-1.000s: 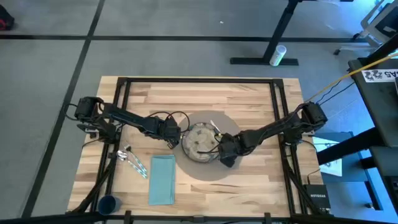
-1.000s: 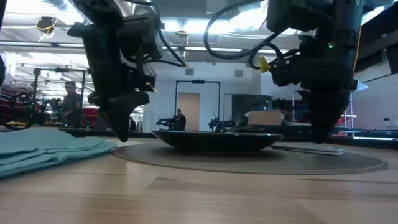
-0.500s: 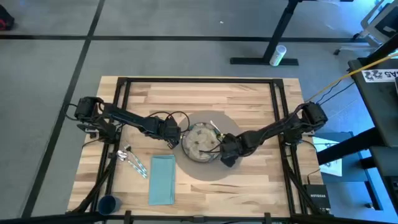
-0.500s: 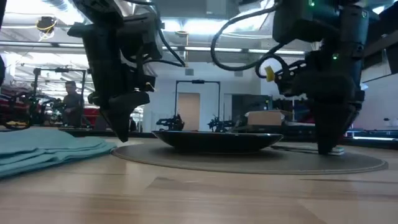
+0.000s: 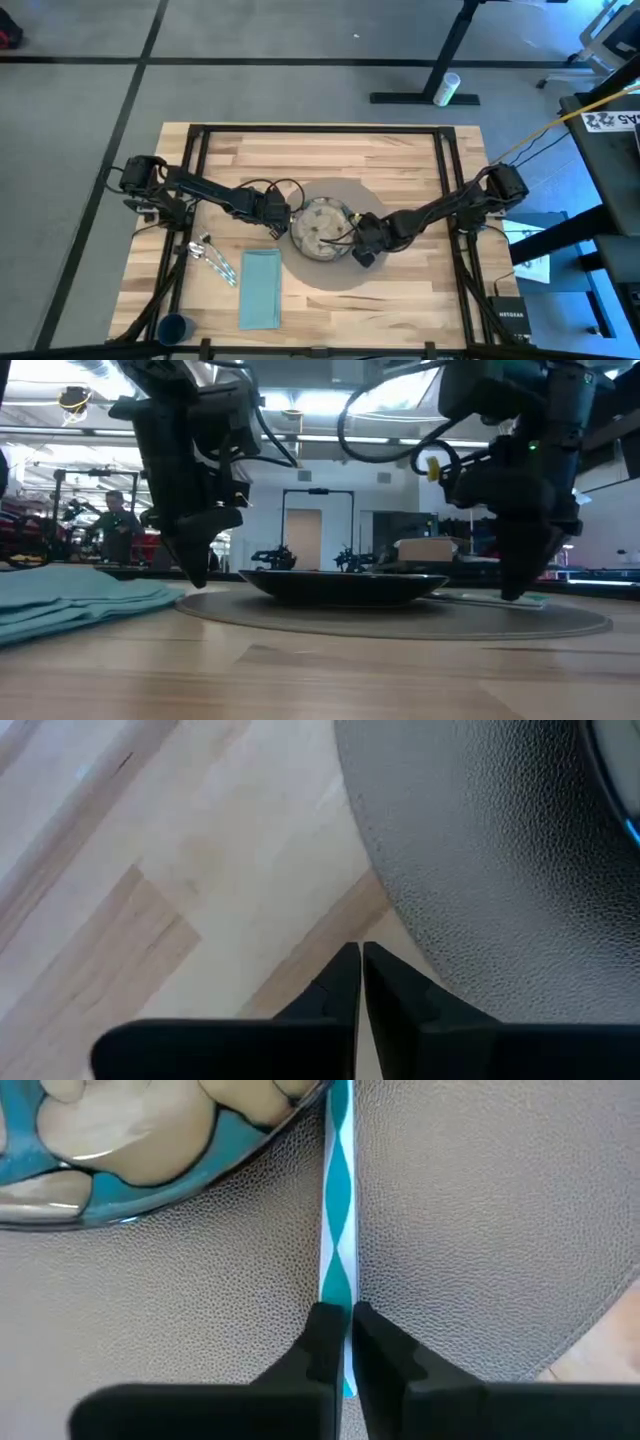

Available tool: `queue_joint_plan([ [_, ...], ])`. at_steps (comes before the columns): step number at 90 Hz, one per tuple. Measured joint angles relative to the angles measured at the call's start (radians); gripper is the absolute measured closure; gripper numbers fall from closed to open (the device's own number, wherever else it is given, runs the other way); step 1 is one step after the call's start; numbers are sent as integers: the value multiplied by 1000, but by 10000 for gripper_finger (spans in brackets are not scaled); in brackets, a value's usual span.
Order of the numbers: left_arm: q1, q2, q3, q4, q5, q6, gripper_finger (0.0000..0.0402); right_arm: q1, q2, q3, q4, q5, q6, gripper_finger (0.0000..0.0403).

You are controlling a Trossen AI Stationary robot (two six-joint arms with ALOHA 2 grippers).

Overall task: Set table place
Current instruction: Put the blue patterned table knife on the brown tablemat to the right of the white patterned plate

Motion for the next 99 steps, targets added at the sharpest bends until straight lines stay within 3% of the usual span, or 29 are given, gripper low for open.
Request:
queue_joint_plan([
  [36,0,0,0,2,-3,6,402,14,-1,34,13,66,18,402],
  [62,-10,0,0,2,-4,5,402,67,-2,117,-138,118,83,402],
  [76,-15,0,0,2,-3,5,402,93,-2,120,-35,110,32,402],
  [99,-15,0,0,25,-3,5,402,95,4,118,-54,117,-89,350],
])
